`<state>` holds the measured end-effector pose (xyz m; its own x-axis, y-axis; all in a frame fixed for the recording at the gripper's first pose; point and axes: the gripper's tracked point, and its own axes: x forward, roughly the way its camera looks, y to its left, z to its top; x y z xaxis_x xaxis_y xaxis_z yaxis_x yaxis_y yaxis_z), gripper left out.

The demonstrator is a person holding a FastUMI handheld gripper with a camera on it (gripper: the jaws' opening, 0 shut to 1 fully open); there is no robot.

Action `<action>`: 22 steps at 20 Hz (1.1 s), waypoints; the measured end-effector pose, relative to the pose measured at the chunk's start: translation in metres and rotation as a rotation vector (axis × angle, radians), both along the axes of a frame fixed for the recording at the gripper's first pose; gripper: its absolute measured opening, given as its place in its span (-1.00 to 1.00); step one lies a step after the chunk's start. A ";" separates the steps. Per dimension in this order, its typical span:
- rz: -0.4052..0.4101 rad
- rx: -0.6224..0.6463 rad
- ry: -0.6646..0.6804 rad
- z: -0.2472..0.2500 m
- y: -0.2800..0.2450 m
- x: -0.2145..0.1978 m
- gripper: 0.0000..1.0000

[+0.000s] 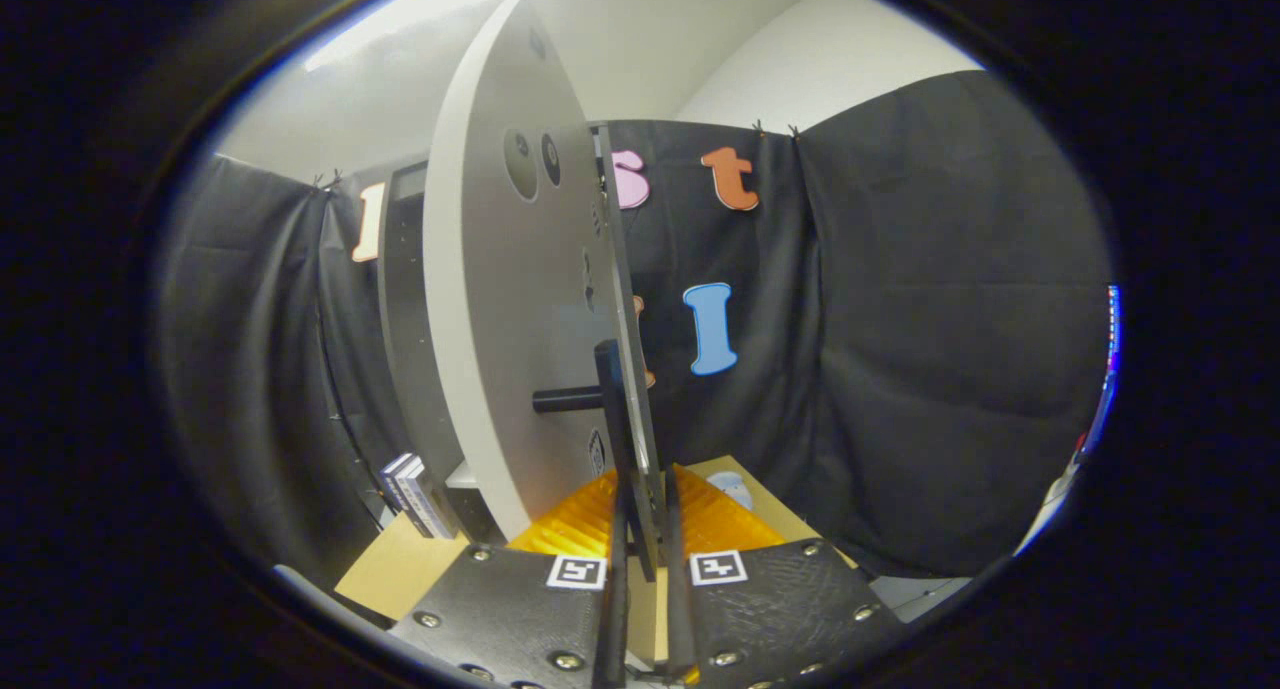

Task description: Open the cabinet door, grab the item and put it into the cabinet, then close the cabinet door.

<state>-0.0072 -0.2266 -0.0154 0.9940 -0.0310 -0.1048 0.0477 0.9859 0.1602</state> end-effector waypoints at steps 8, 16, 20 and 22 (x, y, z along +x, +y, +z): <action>0.093 0.030 -0.035 0.000 -0.046 0.009 -0.68; 0.153 0.031 -0.036 -0.002 -0.055 0.012 -0.68; 0.118 -0.014 -0.013 -0.009 -0.055 -0.009 -0.68; 0.101 -0.025 -0.013 -0.010 -0.053 -0.026 -0.68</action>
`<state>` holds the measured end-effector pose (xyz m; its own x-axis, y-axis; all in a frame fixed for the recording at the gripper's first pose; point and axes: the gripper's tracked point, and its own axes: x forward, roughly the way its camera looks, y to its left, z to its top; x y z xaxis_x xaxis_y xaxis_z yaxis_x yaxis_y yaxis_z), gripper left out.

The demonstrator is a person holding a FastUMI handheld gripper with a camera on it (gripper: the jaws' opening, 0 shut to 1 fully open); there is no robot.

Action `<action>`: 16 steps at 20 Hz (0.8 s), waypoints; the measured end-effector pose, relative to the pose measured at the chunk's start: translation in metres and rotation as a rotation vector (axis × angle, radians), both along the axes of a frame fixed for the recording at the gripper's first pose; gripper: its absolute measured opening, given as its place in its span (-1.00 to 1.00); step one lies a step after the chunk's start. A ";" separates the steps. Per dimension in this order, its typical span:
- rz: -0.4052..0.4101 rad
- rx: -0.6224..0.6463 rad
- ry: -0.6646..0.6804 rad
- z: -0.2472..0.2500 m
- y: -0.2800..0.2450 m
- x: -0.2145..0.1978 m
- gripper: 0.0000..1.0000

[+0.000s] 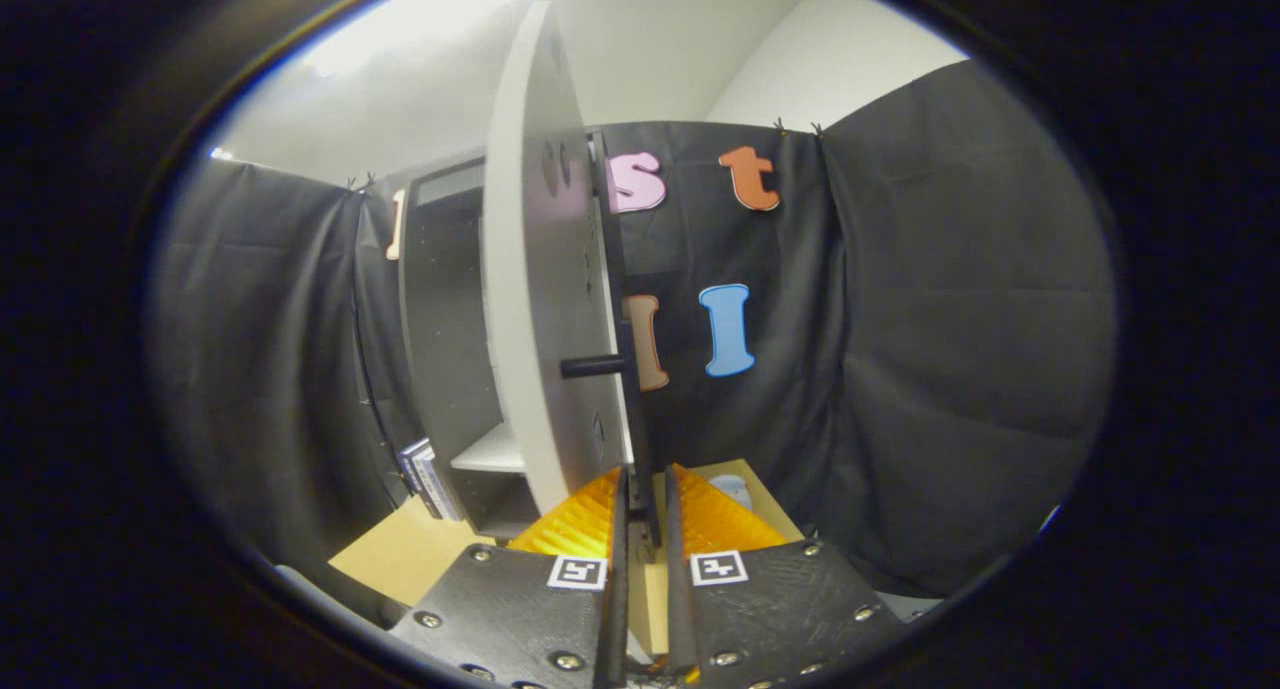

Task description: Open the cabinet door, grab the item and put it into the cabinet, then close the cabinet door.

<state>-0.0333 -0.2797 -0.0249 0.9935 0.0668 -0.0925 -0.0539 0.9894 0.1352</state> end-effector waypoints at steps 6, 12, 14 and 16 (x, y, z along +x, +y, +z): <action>-0.027 -0.014 0.000 -0.002 0.023 -0.044 -0.68; 0.027 -0.015 0.001 -0.012 0.080 -0.047 -0.68; 0.041 -0.019 0.018 -0.026 0.097 -0.043 -0.45; 0.065 0.001 0.026 -0.036 0.124 -0.033 -0.20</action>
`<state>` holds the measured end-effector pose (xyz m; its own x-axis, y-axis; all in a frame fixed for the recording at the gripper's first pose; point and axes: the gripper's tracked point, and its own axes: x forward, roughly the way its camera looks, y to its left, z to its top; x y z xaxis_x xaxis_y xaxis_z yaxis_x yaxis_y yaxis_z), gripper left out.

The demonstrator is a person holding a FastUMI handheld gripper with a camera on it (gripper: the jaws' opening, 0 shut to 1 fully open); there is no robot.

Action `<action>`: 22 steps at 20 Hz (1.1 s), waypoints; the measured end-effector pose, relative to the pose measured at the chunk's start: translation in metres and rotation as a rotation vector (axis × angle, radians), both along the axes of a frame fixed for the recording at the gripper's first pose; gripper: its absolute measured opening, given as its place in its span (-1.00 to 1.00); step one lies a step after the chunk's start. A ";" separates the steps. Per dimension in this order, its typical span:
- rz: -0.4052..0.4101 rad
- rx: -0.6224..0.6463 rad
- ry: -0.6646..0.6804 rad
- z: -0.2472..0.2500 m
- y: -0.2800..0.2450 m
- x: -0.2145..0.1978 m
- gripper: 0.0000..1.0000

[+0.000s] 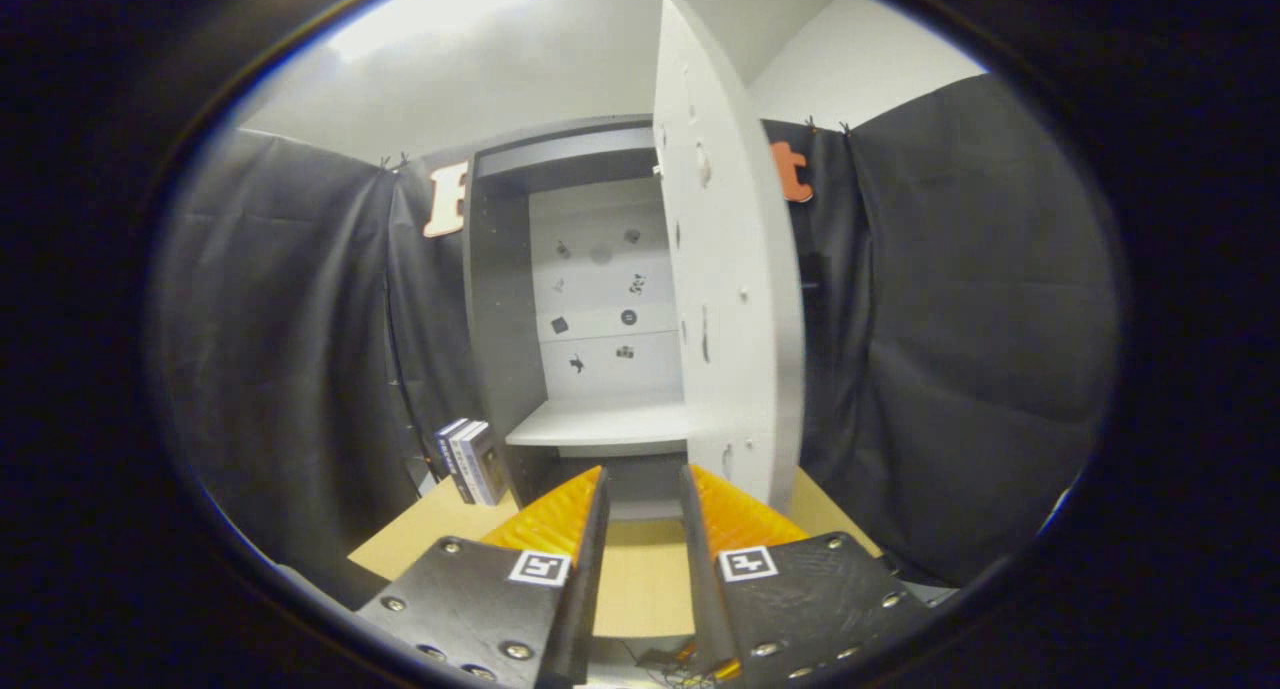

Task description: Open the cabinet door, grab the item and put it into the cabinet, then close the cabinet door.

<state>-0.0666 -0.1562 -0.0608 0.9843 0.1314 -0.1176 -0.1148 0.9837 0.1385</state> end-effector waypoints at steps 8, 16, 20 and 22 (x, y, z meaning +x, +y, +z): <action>0.121 -0.021 0.091 -0.065 0.095 0.044 0.81; 0.232 -0.088 0.270 -0.164 0.175 0.081 0.87; 0.247 -0.065 0.358 -0.216 0.202 0.095 0.95; 0.239 -0.062 0.390 -0.239 0.209 0.104 0.95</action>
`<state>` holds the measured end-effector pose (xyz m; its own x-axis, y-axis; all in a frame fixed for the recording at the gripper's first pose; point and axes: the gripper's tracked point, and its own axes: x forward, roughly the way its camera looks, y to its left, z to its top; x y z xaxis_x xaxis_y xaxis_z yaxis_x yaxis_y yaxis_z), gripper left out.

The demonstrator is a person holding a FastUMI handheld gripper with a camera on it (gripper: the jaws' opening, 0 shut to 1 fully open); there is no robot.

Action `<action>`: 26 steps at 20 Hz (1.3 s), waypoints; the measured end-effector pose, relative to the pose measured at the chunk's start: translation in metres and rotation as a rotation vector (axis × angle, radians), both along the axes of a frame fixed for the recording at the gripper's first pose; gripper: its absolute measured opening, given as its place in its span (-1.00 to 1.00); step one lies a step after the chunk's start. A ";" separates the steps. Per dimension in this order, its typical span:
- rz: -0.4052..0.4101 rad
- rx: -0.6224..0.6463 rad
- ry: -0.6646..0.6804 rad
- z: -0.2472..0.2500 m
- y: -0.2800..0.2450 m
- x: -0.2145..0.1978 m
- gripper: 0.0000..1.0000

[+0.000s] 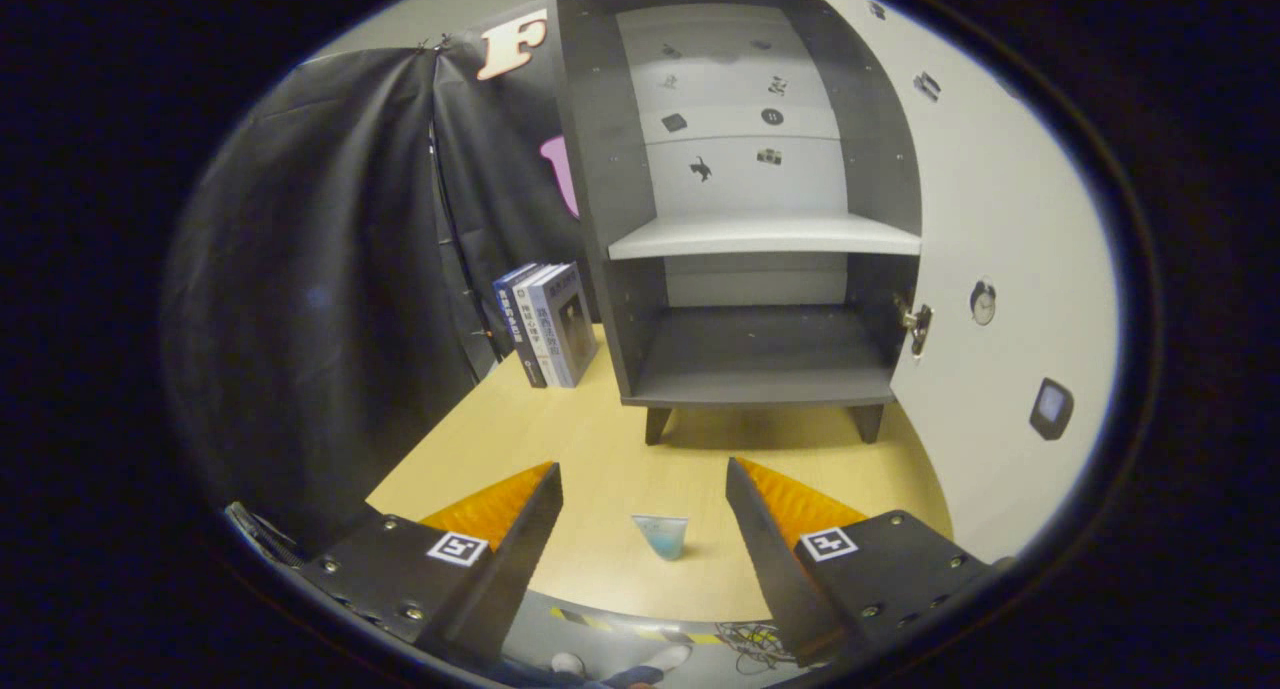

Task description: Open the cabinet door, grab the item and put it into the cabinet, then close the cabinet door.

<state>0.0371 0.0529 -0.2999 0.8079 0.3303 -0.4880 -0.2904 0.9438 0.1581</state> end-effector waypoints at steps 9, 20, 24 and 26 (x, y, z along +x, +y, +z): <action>-0.075 -0.068 0.124 -0.103 0.010 0.026 0.96; -0.101 -0.155 0.180 -0.157 0.009 0.028 0.09; -0.093 -0.136 0.138 -0.124 0.009 0.030 0.09; -0.096 -0.119 0.105 -0.094 0.007 0.036 0.09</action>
